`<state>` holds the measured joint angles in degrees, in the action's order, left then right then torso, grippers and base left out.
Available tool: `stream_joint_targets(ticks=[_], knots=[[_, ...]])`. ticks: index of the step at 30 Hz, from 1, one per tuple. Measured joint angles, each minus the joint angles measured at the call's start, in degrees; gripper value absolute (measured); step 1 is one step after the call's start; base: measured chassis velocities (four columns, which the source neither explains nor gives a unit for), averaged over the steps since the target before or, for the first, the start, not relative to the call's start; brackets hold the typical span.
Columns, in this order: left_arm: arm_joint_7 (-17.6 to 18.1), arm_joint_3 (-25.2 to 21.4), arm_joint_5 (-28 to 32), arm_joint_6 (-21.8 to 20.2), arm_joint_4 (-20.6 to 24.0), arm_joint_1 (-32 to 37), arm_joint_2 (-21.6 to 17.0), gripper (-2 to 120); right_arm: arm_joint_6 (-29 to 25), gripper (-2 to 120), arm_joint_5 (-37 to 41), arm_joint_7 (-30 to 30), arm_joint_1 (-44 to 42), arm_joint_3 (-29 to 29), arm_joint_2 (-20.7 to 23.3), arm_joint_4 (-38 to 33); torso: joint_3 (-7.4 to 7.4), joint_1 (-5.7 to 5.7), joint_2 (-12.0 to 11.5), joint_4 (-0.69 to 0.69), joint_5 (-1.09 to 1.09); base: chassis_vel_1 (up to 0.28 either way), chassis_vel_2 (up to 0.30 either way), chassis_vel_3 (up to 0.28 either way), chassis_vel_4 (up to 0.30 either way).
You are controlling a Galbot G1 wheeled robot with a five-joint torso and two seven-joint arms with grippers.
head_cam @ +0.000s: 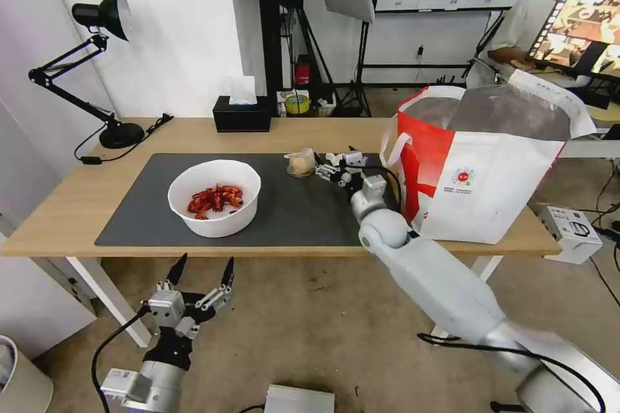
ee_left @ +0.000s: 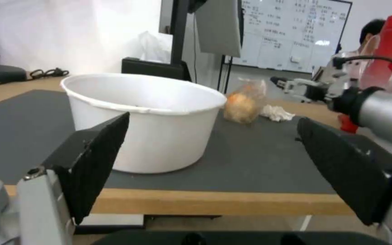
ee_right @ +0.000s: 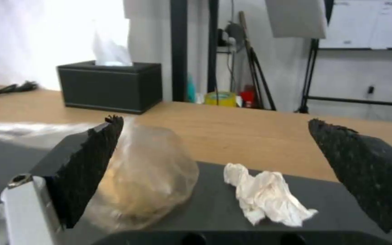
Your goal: Pick up the trash from the table and place it into the takeout bag.
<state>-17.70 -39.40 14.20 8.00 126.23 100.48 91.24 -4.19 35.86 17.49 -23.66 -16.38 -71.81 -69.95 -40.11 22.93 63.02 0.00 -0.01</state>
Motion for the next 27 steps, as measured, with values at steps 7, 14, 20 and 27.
stream_joint_targets(ticks=[7,14,20,27], knots=[[-0.01,0.05,0.99,0.12,-0.84,-0.90,-0.09,100,-0.02,100,0.21,1.20,3.22,0.25,-4.52,7.25,0.00,0.00,0.00,0.01,0.00,0.000,0.000,0.000,0.000],[-0.09,0.00,2.07,0.15,-1.95,-2.29,-1.04,100,0.09,100,2.18,4.10,5.27,1.22,-6.94,11.42,0.00,-0.01,0.01,0.01,0.00,0.000,0.000,0.000,0.000],[-0.18,-0.01,2.61,0.15,-2.58,-3.00,-1.42,100,2.86,100,5.60,7.71,7.44,1.03,-7.74,14.41,0.00,-0.01,0.01,0.00,0.01,0.000,0.000,0.000,0.000],[-0.27,-0.20,2.86,0.15,-3.29,-3.25,-1.39,100,9.00,100,8.45,9.63,10.67,-0.78,-8.11,16.91,0.00,-0.01,0.01,0.00,0.00,0.000,0.000,0.000,0.000]])
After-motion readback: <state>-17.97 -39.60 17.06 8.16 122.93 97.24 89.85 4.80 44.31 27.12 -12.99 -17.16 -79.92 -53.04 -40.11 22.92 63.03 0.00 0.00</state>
